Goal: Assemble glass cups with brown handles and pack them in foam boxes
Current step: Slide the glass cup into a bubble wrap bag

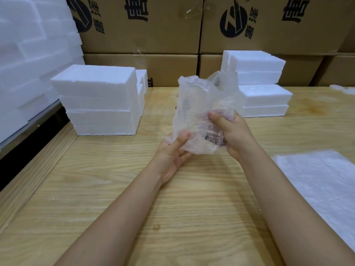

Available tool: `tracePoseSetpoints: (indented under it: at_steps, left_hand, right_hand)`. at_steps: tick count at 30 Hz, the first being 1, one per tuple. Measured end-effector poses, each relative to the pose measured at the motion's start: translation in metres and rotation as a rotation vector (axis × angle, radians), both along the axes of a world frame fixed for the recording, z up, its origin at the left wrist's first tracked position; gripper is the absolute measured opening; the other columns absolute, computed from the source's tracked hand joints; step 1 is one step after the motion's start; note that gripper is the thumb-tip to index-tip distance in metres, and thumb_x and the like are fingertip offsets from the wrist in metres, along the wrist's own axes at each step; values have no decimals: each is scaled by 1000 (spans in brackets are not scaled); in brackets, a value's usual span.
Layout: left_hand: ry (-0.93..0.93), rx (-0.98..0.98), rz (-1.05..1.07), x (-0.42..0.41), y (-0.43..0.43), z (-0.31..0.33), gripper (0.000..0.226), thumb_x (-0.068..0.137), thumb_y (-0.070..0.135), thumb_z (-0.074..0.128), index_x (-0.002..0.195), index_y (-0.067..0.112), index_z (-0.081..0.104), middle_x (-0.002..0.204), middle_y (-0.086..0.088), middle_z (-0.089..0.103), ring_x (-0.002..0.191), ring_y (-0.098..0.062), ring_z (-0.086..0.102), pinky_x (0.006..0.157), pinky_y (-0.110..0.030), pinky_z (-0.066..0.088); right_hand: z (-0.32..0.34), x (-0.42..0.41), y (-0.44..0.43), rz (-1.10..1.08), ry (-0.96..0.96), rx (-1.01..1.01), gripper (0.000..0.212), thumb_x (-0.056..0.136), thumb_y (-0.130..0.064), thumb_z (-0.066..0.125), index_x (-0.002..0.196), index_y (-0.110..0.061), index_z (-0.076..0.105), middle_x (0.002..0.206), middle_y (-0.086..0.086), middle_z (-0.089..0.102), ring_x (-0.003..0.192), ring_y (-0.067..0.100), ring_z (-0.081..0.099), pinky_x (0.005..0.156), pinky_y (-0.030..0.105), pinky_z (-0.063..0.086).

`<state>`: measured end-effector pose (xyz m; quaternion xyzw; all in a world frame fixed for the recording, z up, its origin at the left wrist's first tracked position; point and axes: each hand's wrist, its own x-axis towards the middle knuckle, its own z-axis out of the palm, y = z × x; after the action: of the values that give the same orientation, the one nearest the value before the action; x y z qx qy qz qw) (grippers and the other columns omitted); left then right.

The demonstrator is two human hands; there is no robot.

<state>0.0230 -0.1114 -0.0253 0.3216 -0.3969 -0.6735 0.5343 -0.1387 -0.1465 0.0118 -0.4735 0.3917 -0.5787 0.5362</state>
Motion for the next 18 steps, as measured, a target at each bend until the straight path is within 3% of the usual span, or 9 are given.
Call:
tracePoseSetpoints:
  at_steps: [3,6,9,11,15,18]
  left_hand:
    - [-55,-28,77,5,-4,0,84,66,34,83,137,9,47,131,-15,60,119,-31,59,98,-47,49]
    - [-102,-53,146,9,-8,0,66,78,35,70,138,23,46,124,-7,66,109,-28,65,82,-46,58]
    - [-172,-46,172,8,-10,-2,38,87,31,62,123,24,60,113,-2,71,101,-23,69,80,-48,57]
    - [-199,-56,195,8,-12,-4,16,94,20,56,104,26,67,96,5,74,88,-16,71,77,-43,57]
    - [-272,-60,276,7,-13,-4,22,93,7,54,92,24,68,89,1,70,83,-19,67,79,-43,53]
    - [-362,-150,304,3,-12,-5,20,93,4,53,86,18,65,78,5,66,77,-13,61,74,-32,49]
  right_hand:
    - [1,-2,-5,-75,-36,-12,8,90,-10,62,87,-6,68,70,0,73,64,12,70,54,24,54]
    - [-4,0,-6,-158,-11,-7,12,90,-7,62,80,-11,67,64,-3,71,61,12,68,59,27,56]
    - [-12,8,-4,-172,21,47,10,90,-12,64,81,-14,68,68,-2,72,68,16,69,75,37,57]
    - [-15,11,-2,-160,39,85,10,91,-24,63,85,-18,68,74,-2,74,75,18,71,76,37,57]
    - [-16,10,-2,-164,61,105,32,93,-42,55,87,-11,62,90,13,72,85,31,70,73,43,58]
    - [-14,11,-1,-140,157,112,32,94,-38,56,80,-9,61,82,22,58,76,34,60,75,51,52]
